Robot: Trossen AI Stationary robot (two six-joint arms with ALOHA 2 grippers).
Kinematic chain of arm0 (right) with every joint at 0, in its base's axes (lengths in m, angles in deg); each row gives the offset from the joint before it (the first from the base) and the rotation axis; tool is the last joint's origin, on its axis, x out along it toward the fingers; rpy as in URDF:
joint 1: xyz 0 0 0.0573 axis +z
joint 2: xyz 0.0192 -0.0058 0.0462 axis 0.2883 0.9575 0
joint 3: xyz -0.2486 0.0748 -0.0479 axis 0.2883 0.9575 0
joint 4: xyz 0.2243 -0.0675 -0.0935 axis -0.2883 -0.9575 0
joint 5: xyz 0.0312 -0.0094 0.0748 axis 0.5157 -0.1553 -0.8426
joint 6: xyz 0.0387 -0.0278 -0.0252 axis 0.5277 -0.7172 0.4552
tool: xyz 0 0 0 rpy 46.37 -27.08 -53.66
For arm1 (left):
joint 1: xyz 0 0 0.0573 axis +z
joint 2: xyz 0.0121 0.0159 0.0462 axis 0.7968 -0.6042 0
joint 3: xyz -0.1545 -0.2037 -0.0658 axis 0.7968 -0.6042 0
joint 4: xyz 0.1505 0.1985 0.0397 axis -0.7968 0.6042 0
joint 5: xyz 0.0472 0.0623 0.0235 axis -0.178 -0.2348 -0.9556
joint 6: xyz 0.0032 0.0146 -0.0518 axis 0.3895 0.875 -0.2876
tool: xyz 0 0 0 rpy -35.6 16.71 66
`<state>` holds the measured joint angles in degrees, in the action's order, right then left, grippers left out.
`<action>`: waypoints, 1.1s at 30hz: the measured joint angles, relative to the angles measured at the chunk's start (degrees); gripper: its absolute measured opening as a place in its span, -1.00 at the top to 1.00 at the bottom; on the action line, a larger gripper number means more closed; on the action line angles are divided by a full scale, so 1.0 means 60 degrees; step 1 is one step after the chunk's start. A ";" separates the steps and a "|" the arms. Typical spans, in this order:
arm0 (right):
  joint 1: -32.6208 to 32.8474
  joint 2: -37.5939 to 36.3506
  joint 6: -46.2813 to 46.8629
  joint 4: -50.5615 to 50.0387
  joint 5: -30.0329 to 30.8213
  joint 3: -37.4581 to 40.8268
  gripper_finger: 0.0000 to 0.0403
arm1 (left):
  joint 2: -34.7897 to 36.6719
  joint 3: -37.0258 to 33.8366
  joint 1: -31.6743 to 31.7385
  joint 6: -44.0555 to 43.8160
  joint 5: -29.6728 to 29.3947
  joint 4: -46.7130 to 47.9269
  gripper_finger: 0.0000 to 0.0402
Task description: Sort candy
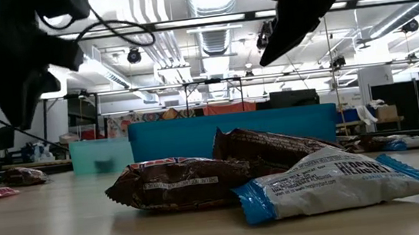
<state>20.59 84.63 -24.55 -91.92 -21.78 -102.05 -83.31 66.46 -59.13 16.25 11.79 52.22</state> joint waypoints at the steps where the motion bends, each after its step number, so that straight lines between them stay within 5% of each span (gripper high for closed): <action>1: 0.0054 0.0000 -0.0024 -0.0003 -0.0003 0.0003 0.00 | -0.0171 0.0000 -0.0019 -0.0003 -0.0186 0.0138 0.55; 16: 0.0280 0.0022 0.0042 -0.1452 -0.0001 0.0036 0.00 | -0.1994 -0.0376 -0.0082 0.1723 -0.1880 0.0129 0.05; 33: 0.0281 0.0011 0.0004 -0.1708 -0.0003 0.0040 0.00 | -0.3565 -0.0561 0.0052 0.1547 -0.3046 0.0047 0.08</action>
<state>22.27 84.70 -24.52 -102.17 -21.80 -101.81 -104.70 63.10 -58.81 25.53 -6.48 52.50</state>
